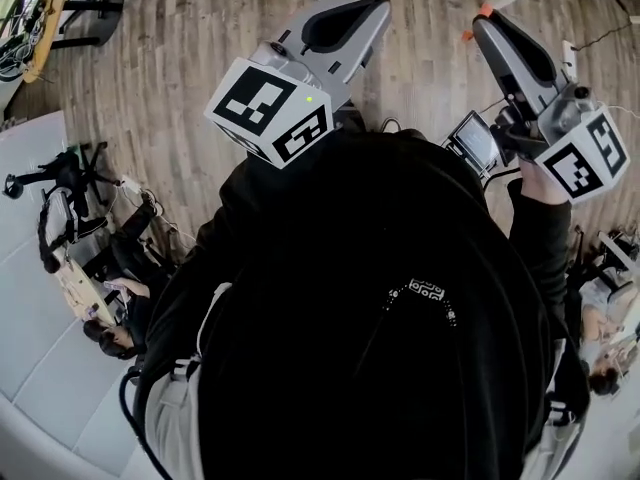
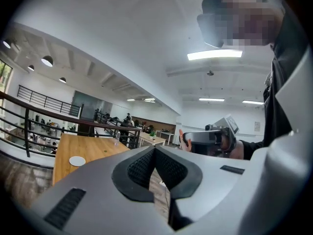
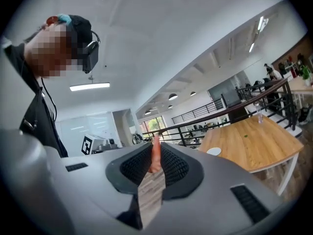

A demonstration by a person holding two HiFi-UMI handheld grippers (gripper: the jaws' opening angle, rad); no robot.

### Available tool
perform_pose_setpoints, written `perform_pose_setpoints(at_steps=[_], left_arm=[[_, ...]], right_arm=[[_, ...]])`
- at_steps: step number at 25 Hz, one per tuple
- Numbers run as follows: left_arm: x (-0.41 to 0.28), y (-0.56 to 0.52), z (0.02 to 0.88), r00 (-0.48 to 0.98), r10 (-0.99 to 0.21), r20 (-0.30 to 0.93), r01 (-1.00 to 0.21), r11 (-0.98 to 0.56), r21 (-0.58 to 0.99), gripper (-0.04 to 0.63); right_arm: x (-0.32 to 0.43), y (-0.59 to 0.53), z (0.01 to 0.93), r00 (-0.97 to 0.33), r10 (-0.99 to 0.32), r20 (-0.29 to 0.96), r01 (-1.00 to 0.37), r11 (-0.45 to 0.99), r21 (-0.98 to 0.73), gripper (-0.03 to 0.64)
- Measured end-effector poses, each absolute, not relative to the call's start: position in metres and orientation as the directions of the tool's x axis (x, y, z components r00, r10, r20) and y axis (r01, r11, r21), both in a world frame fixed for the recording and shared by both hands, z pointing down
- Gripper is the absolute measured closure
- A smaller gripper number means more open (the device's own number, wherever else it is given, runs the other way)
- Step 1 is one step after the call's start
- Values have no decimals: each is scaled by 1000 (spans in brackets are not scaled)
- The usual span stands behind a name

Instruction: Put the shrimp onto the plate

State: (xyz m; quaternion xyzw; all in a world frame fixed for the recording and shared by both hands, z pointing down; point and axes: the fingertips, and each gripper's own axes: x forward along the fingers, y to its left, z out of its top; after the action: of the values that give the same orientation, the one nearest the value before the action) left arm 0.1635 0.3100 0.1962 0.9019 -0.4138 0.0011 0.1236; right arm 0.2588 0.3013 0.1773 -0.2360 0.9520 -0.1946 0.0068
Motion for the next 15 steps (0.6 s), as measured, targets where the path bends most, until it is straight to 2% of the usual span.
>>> perform_pose_setpoints(at_steps=[8, 12, 15], left_arm=[[131, 256, 211, 633, -766, 115, -769, -602, 216, 598], [103, 232, 207, 603, -792, 101, -793, -580, 185, 600], [86, 223, 202, 589, -803, 90, -803, -569, 180, 600]], right_arm=[[198, 261, 193, -794, -594, 129, -607, 758, -241, 549], [177, 231, 192, -710, -693, 125, -699, 673, -240, 549], [155, 223, 190, -684, -718, 126, -724, 648, -238, 549]])
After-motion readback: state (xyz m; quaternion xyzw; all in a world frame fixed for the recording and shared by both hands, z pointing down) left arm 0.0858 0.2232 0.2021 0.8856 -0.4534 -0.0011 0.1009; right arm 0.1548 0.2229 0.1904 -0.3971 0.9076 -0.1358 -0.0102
